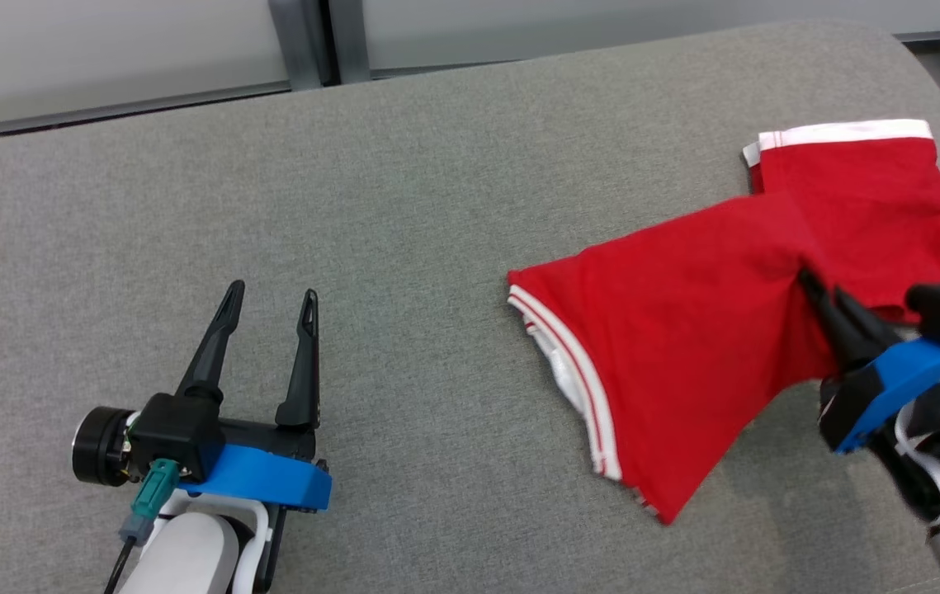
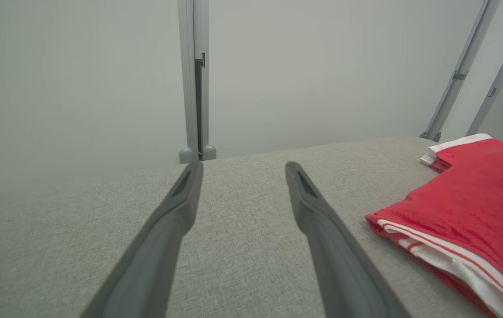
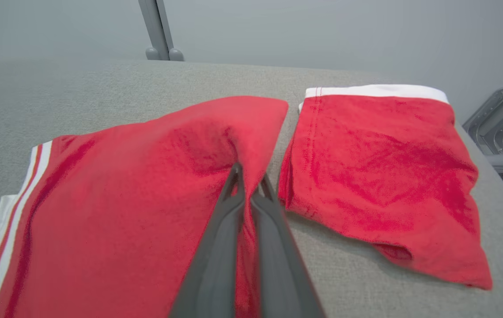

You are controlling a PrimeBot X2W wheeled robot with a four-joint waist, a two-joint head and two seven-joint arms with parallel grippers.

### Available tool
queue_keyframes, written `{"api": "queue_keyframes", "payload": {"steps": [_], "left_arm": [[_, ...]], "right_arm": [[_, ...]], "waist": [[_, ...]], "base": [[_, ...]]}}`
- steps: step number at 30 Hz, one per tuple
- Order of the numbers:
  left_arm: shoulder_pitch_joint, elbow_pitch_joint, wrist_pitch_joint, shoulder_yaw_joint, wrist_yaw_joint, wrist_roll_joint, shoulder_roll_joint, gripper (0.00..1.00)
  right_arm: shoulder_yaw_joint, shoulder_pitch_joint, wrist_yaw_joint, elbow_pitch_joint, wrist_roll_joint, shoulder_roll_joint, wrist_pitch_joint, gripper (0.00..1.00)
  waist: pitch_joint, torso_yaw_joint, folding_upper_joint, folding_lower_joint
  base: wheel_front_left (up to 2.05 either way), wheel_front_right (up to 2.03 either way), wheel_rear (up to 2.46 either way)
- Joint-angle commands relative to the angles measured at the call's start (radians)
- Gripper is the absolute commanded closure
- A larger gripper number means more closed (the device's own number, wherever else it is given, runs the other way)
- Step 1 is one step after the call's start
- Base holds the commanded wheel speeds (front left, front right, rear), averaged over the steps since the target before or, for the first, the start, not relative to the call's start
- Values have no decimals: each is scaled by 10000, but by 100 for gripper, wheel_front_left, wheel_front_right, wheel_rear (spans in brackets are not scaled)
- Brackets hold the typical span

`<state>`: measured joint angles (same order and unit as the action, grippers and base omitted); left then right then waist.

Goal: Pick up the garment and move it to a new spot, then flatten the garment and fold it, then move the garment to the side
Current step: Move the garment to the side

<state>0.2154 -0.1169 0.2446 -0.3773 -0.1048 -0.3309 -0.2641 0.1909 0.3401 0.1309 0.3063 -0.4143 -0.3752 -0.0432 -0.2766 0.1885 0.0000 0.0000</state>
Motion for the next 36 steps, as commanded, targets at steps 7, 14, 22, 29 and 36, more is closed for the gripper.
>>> {"api": "queue_keyframes", "payload": {"steps": [7,14,22,29,36], "left_arm": [[682,123,47,-108,144,233,-121,0],[899,513,85,-215,146,436,-182,0],[1228,972,-75,-406,222,714,-431,0],[1341,1173,-98,-503,240,767,-485,0],[1112,1106,-32,-568,192,685,-431,0]], "right_arm": [[-1315,1583,-3,956,-136,-1368,306,100],[-2989,1555,-3,1120,249,-1713,332,100],[-3806,1613,-3,1135,950,-1881,339,100],[-4009,1682,-5,1345,1688,-2058,773,85],[-5158,1161,-5,1430,2919,-1434,1168,0]], "waist": [[-970,-465,0,0],[-1425,-318,0,0],[-2056,-290,0,0],[-2349,-442,0,0],[-2170,-552,0,0]], "base": [[0,0,0],[0,0,0],[0,0,0],[0,0,0],[0,0,0]]}}
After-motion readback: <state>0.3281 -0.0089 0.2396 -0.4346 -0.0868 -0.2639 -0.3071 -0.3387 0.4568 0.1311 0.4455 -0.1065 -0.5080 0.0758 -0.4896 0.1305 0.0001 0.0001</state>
